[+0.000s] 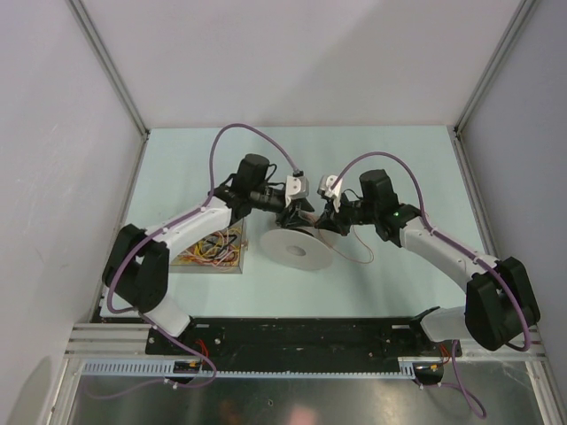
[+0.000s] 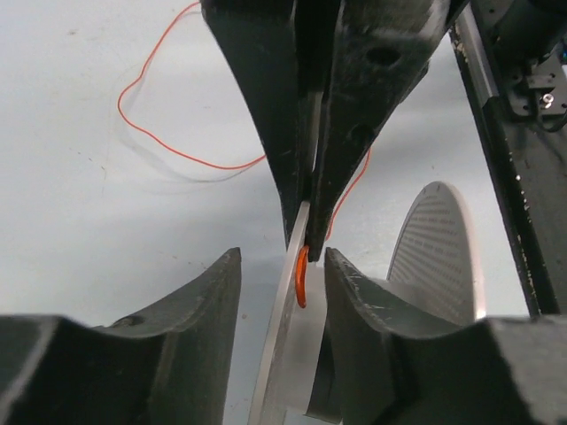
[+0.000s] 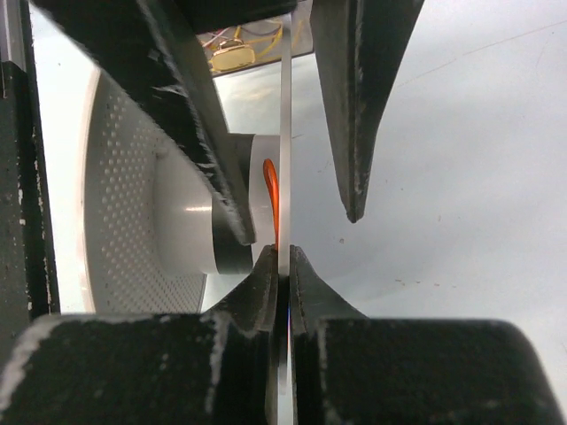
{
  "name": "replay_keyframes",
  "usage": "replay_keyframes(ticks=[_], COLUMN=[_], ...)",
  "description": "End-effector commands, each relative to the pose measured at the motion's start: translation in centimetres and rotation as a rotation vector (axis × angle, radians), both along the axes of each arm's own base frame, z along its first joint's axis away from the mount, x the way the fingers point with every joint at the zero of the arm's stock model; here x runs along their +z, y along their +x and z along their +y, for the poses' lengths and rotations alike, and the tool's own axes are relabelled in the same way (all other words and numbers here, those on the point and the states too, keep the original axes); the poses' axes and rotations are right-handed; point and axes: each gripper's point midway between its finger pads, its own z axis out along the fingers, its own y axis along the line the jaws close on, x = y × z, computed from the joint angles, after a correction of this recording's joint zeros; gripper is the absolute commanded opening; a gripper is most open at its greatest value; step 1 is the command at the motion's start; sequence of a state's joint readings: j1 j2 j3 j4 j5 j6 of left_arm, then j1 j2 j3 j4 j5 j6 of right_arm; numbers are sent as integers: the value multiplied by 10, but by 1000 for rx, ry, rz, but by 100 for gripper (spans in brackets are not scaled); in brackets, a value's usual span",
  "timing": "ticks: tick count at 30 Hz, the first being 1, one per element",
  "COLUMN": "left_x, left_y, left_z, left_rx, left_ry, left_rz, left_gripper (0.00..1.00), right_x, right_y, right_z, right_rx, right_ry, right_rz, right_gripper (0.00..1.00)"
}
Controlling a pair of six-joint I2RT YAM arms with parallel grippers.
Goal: Wrap the cables
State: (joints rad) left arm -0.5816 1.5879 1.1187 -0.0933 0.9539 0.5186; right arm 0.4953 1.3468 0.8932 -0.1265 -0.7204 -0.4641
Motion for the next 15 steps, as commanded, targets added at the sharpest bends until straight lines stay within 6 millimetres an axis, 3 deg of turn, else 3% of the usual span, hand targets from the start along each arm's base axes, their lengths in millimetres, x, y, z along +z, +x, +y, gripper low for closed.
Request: replay_keyframes(ticks=[1, 11, 15], left_x=[-2, 3, 5], left_y=[4, -10, -8], left_z=[-3, -8, -6], left_rx=[2, -39, -19], left_ry=[11, -9, -8], left_rz=[-1, 51, 75], left_gripper=[42, 3, 0], right_x=[7, 10, 15], right_y=[10, 10, 14], right_z=[-3, -5, -7], right_rx=[-32, -37, -63], right_ry=[-19, -25, -17], right_rz=[-66, -82, -93], right_gripper=[0, 0, 3])
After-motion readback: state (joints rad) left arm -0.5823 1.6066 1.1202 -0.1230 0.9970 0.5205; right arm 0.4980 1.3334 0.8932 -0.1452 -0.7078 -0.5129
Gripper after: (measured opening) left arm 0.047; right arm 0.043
